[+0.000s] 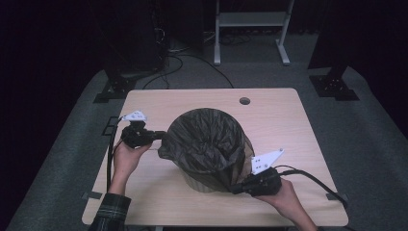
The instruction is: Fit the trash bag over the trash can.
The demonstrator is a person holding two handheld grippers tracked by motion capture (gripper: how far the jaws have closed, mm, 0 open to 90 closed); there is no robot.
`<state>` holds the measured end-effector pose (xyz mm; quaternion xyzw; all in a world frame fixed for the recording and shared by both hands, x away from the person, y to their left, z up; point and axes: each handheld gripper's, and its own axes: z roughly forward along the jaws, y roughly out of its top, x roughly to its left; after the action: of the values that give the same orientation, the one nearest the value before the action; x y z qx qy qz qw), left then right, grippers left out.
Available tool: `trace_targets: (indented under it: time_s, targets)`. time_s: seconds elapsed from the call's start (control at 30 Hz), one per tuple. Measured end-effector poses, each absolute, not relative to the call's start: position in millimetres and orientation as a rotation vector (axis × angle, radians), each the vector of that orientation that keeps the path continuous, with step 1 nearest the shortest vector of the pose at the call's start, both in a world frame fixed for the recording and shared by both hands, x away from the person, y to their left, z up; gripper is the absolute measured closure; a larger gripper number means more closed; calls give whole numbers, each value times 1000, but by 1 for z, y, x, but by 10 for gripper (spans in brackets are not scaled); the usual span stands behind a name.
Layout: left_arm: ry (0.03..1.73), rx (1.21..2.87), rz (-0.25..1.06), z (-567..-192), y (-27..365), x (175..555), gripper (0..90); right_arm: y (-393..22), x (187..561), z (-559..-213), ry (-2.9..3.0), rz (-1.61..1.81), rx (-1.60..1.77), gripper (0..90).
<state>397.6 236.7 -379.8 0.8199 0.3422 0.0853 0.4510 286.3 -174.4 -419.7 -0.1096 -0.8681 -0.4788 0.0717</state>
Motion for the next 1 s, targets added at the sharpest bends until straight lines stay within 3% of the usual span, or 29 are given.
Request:
trace_targets:
  time_s: [0.4,0.47,0.7,0.93,1.0]
  targets:
    - [855,2048,218,-383,236,400,900,-168,288,-429,-2641,-1370,-349,896]
    - [852,2045,222,-382,237,399,900,-172,286,-423,-2651,-1412,-349,807]
    - [848,2042,226,-379,238,397,900,-195,272,-368,-2562,-1673,-282,766]
    - [841,2042,228,-377,235,397,900,-177,279,-309,-2548,-1855,-366,556]
    - [839,2042,226,-376,235,397,900,-166,288,-302,-2570,-1841,-423,538]
